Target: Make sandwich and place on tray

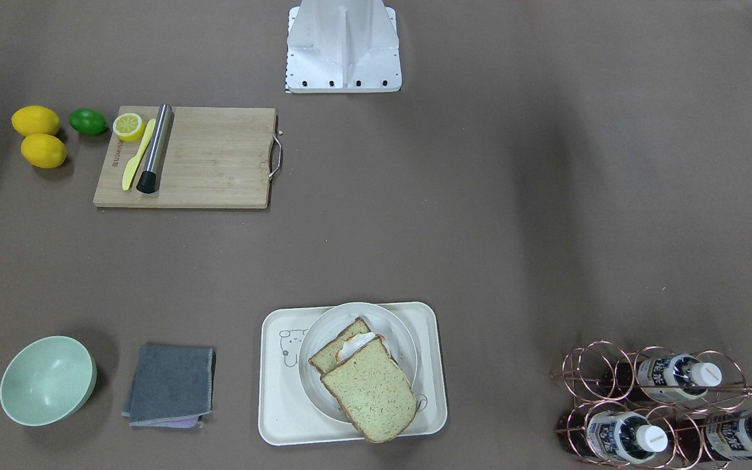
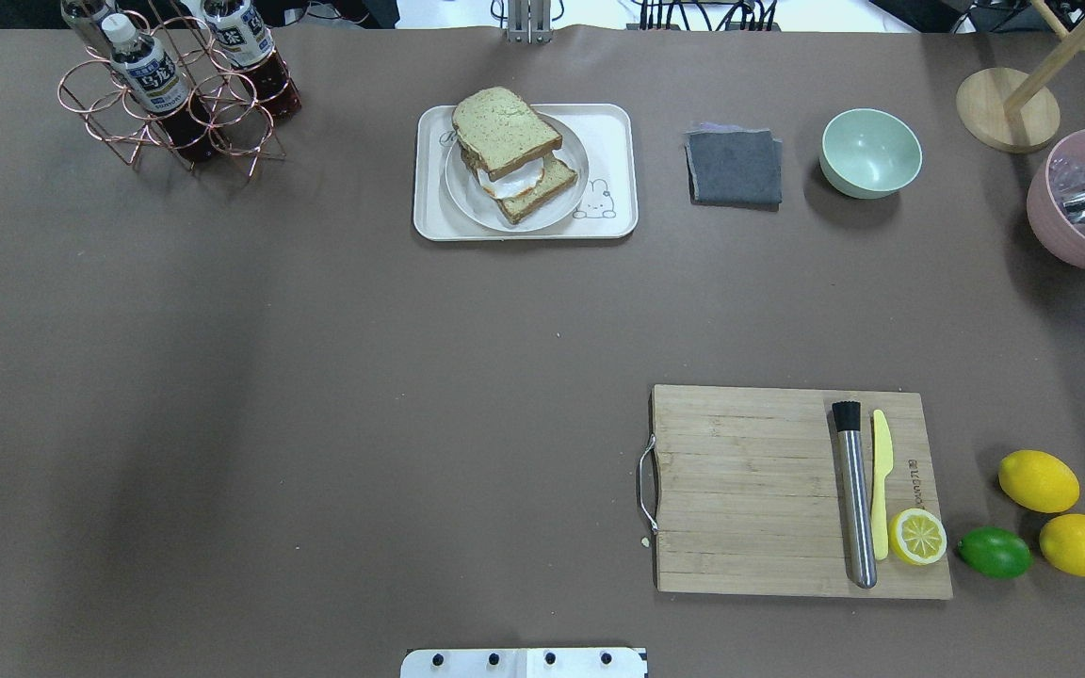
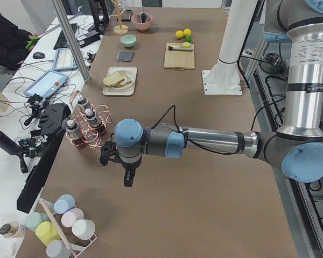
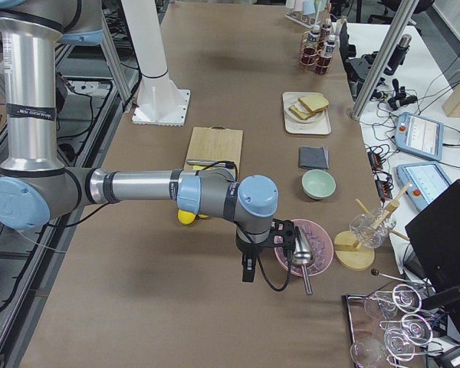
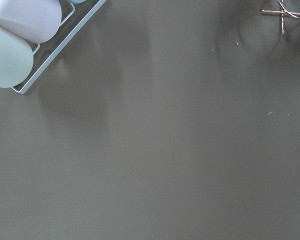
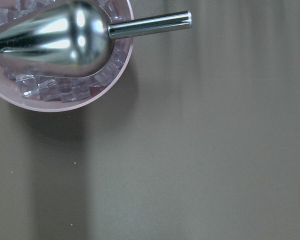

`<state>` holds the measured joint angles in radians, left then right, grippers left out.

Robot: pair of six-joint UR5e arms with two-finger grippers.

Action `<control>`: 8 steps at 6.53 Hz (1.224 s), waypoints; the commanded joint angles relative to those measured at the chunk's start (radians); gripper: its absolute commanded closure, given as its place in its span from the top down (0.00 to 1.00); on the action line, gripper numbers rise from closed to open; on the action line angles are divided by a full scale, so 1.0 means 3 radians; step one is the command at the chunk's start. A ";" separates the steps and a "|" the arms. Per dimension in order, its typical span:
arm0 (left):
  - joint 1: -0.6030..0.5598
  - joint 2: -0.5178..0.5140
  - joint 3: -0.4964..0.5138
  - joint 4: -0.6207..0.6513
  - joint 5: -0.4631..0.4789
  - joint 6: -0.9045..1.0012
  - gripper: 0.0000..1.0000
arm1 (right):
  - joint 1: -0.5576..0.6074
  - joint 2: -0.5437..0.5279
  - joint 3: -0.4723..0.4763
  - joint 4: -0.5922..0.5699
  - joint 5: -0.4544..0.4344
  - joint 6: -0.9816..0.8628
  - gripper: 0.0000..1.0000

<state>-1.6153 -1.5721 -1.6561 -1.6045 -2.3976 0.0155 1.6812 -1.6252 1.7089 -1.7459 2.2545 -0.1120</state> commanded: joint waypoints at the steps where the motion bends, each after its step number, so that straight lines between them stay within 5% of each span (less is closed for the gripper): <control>1: 0.0000 -0.0016 0.0008 0.0005 0.0000 0.0000 0.97 | 0.0000 -0.0003 0.0005 0.0001 0.0001 0.0000 0.99; 8: 0.0015 -0.0272 0.0161 0.0020 0.0000 -0.0021 0.97 | 0.0000 0.0003 -0.0031 0.0001 -0.0004 0.0000 0.99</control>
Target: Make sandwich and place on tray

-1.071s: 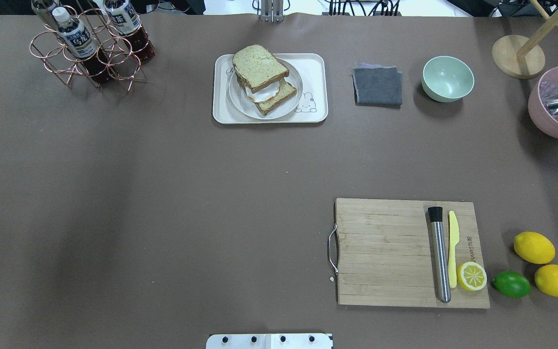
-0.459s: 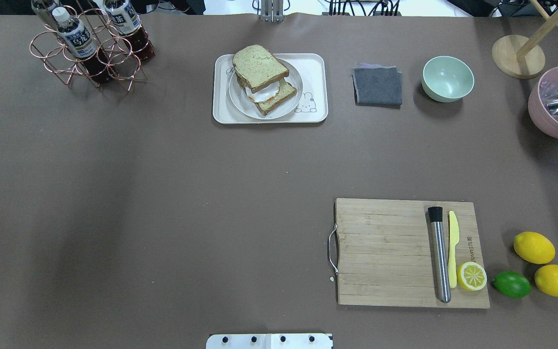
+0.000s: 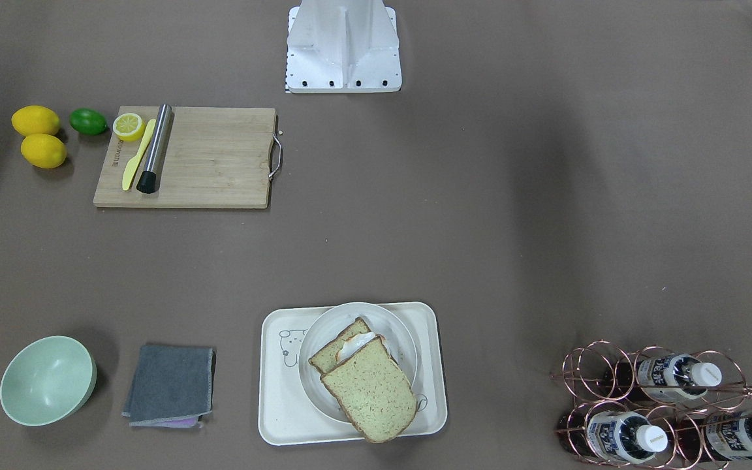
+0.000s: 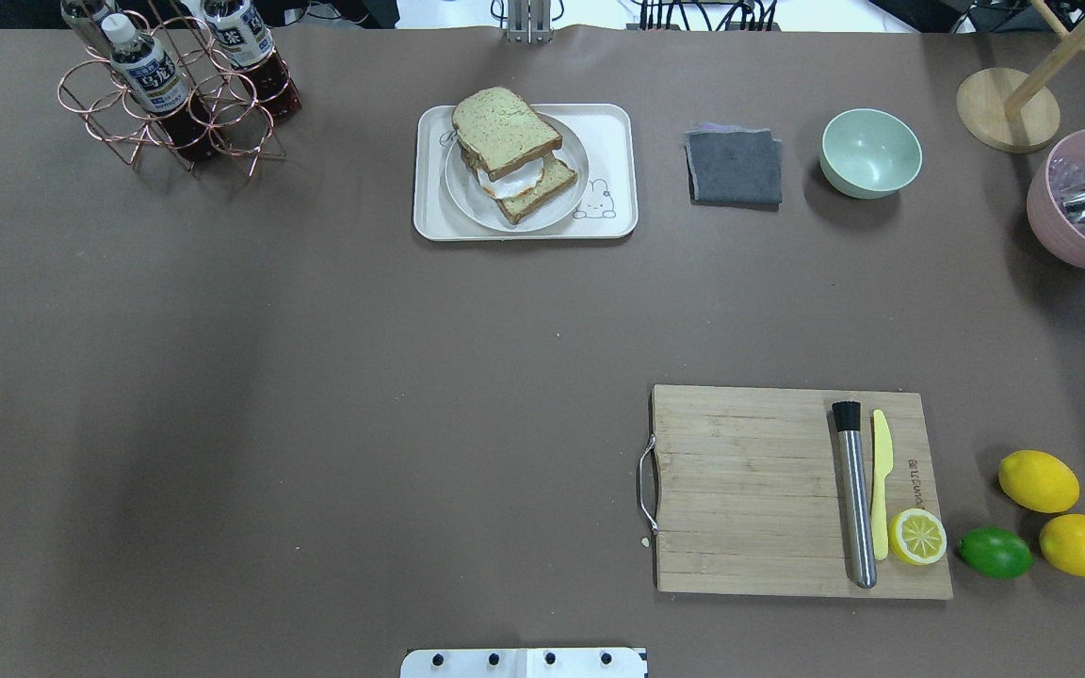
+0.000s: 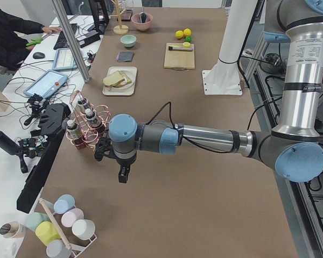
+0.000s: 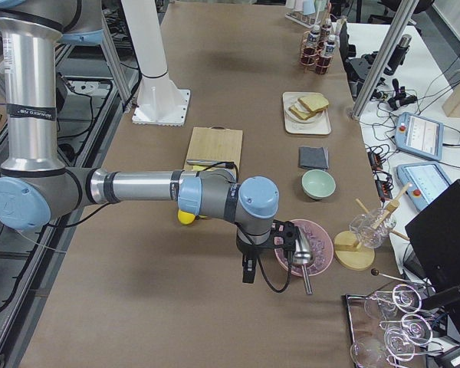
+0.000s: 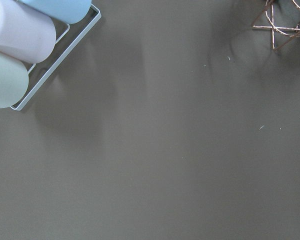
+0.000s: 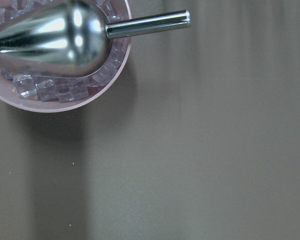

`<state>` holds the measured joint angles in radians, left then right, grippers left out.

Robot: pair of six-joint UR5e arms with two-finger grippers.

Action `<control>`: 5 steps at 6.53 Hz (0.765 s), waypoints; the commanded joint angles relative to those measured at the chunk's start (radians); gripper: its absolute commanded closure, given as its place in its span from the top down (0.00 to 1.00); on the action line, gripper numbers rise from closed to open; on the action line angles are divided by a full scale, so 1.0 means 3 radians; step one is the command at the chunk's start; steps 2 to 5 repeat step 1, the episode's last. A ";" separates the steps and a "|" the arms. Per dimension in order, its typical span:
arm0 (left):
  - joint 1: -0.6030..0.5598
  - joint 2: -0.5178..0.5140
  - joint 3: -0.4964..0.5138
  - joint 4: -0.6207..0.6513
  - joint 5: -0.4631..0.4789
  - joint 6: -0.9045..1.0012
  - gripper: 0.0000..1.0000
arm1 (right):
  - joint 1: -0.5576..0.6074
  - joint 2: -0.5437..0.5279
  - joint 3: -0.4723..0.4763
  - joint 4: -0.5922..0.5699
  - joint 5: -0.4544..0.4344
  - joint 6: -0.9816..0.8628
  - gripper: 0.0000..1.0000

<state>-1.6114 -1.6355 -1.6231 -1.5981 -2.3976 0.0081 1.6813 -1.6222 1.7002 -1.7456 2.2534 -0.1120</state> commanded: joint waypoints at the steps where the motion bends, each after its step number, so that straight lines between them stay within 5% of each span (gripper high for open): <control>1: 0.0002 -0.0066 0.0052 -0.0001 -0.0005 -0.0001 0.97 | 0.0000 -0.0008 -0.0007 0.0000 0.0000 0.0000 0.99; 5: 0.0002 -0.0066 0.0052 -0.0001 -0.0005 -0.0001 0.97 | 0.0000 -0.0008 -0.0007 0.0000 0.0000 0.0000 0.99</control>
